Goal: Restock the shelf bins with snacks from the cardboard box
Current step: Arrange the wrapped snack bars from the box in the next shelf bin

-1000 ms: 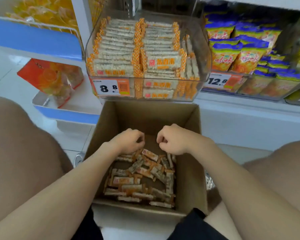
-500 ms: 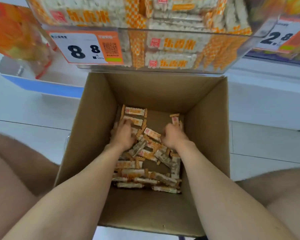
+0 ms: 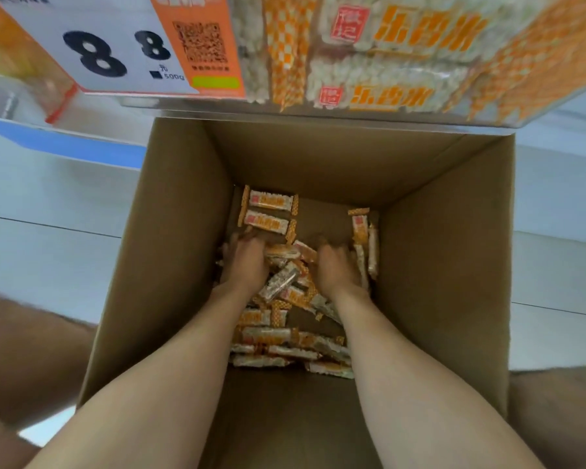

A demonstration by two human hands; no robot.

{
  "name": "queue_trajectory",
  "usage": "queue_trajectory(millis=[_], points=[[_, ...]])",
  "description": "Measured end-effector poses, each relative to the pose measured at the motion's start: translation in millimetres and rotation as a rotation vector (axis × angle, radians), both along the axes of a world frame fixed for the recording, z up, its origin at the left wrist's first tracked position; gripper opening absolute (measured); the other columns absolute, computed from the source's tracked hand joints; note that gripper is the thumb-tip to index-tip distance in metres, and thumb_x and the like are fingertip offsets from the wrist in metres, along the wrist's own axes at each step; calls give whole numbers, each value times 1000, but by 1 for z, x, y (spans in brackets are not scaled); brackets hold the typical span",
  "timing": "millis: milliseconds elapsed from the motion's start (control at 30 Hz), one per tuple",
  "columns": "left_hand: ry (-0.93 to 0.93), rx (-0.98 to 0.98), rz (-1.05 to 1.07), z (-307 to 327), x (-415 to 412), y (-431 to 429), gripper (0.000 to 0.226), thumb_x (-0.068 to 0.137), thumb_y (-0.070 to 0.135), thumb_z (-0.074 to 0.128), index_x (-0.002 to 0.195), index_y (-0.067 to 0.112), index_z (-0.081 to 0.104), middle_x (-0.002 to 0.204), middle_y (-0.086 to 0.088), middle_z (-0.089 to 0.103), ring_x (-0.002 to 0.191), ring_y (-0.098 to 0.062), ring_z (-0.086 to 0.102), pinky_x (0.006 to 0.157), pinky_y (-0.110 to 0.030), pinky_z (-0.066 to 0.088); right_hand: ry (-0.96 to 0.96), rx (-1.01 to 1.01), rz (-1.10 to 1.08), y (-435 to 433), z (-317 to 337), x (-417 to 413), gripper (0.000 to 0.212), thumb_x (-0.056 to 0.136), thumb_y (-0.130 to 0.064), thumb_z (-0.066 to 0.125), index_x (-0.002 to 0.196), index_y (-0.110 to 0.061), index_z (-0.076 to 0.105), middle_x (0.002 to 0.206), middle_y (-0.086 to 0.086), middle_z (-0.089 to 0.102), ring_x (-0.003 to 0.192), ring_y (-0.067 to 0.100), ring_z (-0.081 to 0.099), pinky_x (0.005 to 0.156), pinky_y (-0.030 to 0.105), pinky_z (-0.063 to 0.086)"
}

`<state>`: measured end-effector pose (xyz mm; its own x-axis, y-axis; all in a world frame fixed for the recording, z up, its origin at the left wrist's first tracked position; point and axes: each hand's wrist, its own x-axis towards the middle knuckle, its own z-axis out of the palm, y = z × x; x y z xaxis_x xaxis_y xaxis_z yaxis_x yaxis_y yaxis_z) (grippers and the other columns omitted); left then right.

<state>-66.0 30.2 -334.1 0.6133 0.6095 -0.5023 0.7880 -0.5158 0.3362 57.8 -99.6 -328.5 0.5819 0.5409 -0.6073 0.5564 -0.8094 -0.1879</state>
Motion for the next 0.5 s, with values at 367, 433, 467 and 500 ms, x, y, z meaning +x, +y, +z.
queue_trajectory(millis=[367, 433, 467, 500], points=[[-400, -132, 167, 5, -1, 7, 32, 80, 4, 85, 102, 23, 72, 113, 3, 65, 105, -12, 61, 85, -28, 49, 201, 486, -663, 4, 5, 8, 37, 106, -17, 56, 143, -12, 61, 128, 10, 71, 123, 29, 63, 103, 43, 53], [-431, -143, 155, 10, 0, 7, 36, 80, 3, 85, 108, 22, 75, 115, 2, 67, 106, -10, 61, 89, -27, 48, 235, 551, -734, 7, 12, 11, 37, 107, -15, 55, 144, -11, 60, 128, 9, 70, 121, 26, 63, 96, 33, 51], [-449, -153, 156, 14, 0, 8, 40, 79, 3, 86, 112, 22, 74, 115, 3, 69, 106, -11, 63, 90, -28, 51, 236, 584, -779, 7, 17, 12, 37, 106, -13, 57, 143, -10, 60, 127, 8, 69, 119, 23, 63, 91, 28, 48], [-455, -173, 161, 17, 1, 8, 48, 77, 5, 88, 119, 23, 72, 113, 4, 70, 105, -12, 65, 91, -29, 53, 252, 613, -844, 6, 21, 14, 37, 105, -12, 59, 142, -10, 61, 124, 6, 68, 114, 20, 63, 87, 25, 46]])
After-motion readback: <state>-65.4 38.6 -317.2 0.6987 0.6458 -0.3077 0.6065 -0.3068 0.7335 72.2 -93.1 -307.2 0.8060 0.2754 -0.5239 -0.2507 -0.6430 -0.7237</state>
